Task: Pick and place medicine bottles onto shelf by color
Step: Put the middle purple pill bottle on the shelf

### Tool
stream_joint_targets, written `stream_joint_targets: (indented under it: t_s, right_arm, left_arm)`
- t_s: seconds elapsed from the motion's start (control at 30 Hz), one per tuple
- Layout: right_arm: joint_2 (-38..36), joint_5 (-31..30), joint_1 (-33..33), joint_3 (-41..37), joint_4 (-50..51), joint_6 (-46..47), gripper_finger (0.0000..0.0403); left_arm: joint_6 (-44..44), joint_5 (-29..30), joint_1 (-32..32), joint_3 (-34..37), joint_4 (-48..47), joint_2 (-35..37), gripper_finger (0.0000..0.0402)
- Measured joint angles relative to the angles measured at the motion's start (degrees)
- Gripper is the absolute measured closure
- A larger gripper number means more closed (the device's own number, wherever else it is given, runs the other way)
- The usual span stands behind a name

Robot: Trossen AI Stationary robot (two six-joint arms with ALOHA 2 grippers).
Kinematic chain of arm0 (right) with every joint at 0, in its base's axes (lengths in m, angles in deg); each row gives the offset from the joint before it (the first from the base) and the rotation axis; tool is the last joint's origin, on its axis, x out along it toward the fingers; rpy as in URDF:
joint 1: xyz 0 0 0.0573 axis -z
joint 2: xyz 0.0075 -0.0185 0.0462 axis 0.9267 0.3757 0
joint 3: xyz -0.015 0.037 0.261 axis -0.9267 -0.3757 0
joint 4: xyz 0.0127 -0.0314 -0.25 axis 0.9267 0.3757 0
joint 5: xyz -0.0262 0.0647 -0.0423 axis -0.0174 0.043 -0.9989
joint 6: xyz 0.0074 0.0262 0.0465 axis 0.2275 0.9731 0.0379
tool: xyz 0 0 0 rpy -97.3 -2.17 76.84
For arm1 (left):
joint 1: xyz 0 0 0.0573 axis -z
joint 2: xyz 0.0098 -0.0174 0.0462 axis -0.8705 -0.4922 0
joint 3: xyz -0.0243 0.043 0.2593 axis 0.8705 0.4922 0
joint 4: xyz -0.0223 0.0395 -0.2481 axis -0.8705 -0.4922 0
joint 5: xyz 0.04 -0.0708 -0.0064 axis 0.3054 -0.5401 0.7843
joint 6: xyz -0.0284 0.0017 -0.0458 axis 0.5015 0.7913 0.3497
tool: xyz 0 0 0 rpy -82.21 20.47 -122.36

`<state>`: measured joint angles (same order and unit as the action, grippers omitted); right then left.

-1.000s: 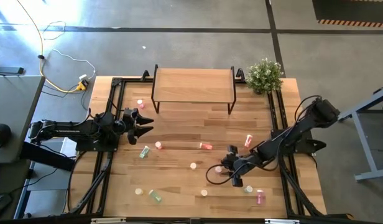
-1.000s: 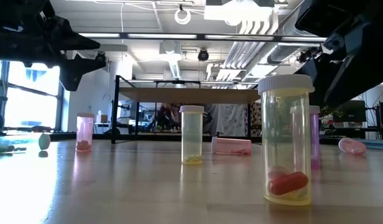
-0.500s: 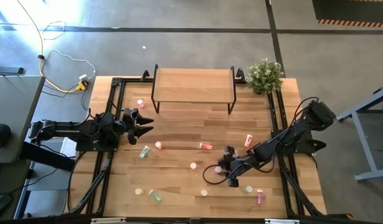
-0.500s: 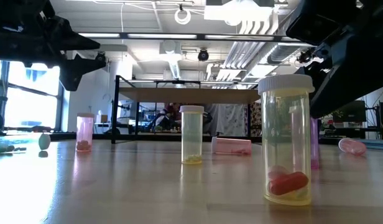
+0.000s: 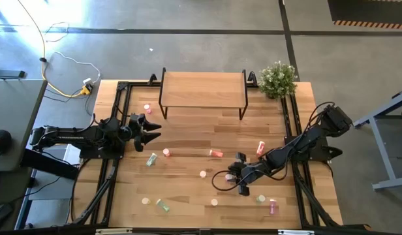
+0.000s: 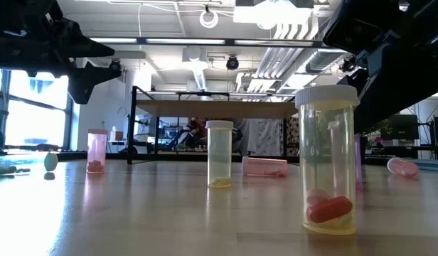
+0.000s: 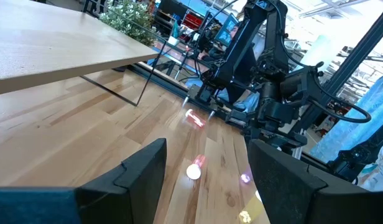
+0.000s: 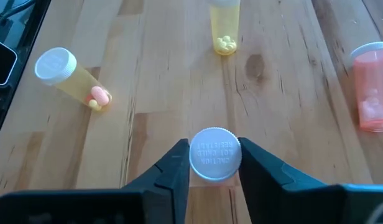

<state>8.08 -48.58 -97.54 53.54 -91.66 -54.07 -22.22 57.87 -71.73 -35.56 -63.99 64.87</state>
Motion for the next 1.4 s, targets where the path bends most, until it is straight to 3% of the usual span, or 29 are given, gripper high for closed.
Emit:
stream_joint_targets:
  t_s: [0.3,0.53,0.9,1.4]
  right_arm:
    - [0.0,-0.28,0.03,2.51,0.15,0.16,0.0301]
    - [-0.02,-5.36,2.89,6.75,0.09,3.06,0.0302]
    - [-0.02,-15.04,13.31,18.9,2.43,-2.48,0.0303]
    - [-0.02,-16.45,28.9,38.21,16.89,-14.26,0.0304]
  left_arm:
    - [0.0,0.0,0.01,0.0,0.0,0.0,0.0186]
    - [0.0,0.01,-0.01,0.0,0.02,0.0,0.0186]
    - [0.0,0.0,0.02,0.0,0.04,0.0,0.0186]
    - [-1.47,0.2,0.02,0.0,0.05,0.0,0.0186]
